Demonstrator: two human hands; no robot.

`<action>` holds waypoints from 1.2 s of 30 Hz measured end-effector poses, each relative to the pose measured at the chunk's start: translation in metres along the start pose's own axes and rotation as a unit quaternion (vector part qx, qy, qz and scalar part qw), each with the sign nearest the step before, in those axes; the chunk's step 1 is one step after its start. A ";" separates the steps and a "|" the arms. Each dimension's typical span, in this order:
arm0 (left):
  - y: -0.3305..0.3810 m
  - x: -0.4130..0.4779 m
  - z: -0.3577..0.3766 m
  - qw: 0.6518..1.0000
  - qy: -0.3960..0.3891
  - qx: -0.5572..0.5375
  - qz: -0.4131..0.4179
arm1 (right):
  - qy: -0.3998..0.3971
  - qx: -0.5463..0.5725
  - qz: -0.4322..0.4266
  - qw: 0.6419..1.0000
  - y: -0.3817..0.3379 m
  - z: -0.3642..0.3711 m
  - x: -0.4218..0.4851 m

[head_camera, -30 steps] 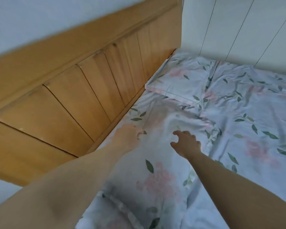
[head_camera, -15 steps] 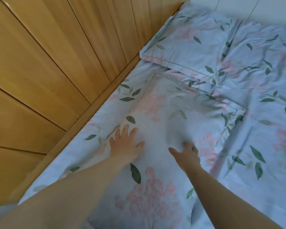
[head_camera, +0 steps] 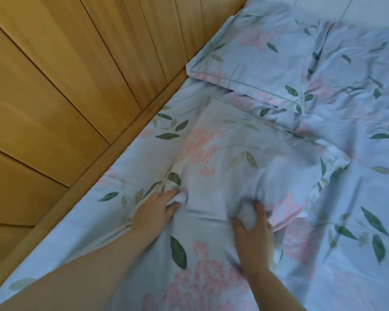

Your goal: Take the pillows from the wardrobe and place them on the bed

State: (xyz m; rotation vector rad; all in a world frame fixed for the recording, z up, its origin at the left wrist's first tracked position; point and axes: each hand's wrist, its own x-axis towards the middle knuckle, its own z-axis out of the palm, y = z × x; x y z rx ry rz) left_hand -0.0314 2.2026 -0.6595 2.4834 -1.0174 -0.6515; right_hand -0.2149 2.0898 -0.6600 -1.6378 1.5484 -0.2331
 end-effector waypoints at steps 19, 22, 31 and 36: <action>-0.004 0.041 -0.120 0.985 -0.046 0.166 -0.022 | -0.023 -0.022 -0.038 0.999 -0.111 0.013 0.004; -0.019 0.023 -0.087 0.976 -0.109 0.186 -0.036 | -0.072 -0.083 0.001 0.994 -0.087 0.033 -0.002; -0.043 -0.013 -0.044 0.975 -0.116 0.169 -0.085 | -0.130 -0.079 0.048 0.987 -0.063 0.060 -0.036; -0.032 -0.033 -0.048 0.986 -0.083 0.123 -0.078 | -0.151 -0.105 0.029 0.983 -0.063 0.051 -0.051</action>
